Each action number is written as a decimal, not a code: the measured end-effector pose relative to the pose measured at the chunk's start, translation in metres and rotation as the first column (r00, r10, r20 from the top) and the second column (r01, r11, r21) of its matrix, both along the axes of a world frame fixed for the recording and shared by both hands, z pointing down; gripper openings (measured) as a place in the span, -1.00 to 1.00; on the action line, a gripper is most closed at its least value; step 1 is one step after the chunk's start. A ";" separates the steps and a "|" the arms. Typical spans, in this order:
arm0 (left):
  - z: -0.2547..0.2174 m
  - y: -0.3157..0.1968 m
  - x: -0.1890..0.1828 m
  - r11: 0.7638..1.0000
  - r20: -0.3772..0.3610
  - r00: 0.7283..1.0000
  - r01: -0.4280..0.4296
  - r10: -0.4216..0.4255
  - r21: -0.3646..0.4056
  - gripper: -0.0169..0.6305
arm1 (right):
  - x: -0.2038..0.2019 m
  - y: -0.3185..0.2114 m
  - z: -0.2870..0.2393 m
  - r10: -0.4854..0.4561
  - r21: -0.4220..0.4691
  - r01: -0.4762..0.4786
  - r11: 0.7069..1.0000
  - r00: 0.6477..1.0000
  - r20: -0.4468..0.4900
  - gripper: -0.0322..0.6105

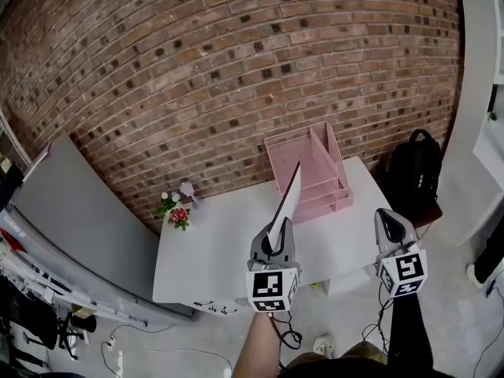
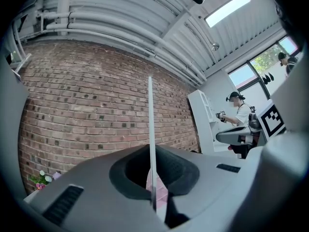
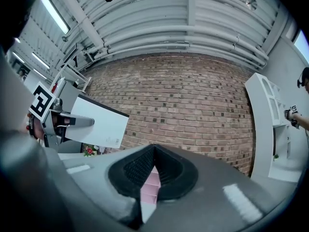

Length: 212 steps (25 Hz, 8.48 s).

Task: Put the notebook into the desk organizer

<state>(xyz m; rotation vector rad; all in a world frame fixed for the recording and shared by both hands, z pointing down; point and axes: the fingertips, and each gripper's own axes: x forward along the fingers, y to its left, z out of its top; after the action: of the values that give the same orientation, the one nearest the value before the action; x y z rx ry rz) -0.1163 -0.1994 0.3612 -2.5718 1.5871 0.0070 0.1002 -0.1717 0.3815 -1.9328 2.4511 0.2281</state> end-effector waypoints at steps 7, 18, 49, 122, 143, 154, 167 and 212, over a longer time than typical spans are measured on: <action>-0.001 -0.029 -0.003 1.000 0.019 1.000 -0.002 0.002 0.007 -0.90 | 0.004 -0.028 0.005 0.012 -0.010 -0.011 1.000 1.000 0.020 -0.90; 0.008 -0.073 0.002 1.000 0.033 0.999 0.024 -0.023 -0.004 -0.90 | 0.006 -0.081 0.008 -0.021 -0.008 0.021 1.000 0.999 0.037 -0.90; 0.064 -0.315 0.048 0.956 0.366 0.901 0.281 -0.234 -0.082 -0.90 | 0.055 -0.338 0.028 -0.242 -0.035 0.244 0.969 0.969 0.059 -0.90; 0.199 -0.308 0.145 0.737 0.295 0.886 -0.075 0.359 -0.672 0.34 | 0.063 -0.333 0.030 -0.267 0.001 0.268 0.964 0.959 0.091 -0.90; 0.114 -0.303 0.120 0.931 0.306 0.945 0.005 0.115 -0.364 0.34 | 0.039 -0.314 0.029 -0.301 0.008 0.301 0.954 0.951 0.070 -0.90; 0.046 -0.277 0.106 0.994 0.195 0.980 0.047 -0.027 -0.102 0.34 | 0.029 -0.306 0.019 -0.266 0.018 0.266 0.964 0.963 0.049 -0.90; 0.017 -0.247 0.070 1.000 0.148 0.989 0.009 -0.007 -0.013 0.33 | 0.006 -0.278 0.019 -0.179 -0.007 0.179 0.984 0.984 0.029 -0.90; 0.023 -0.168 -0.037 0.987 0.136 0.978 0.149 -0.155 0.057 -0.92 | -0.075 -0.211 0.001 -0.177 0.029 0.178 0.984 0.983 -0.050 -0.90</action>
<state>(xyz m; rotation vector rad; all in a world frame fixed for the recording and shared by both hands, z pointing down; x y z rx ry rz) -0.1531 -0.3674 0.3843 -2.3527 1.7045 -0.1455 0.0253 -0.3827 0.3825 -1.7017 2.6121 0.3123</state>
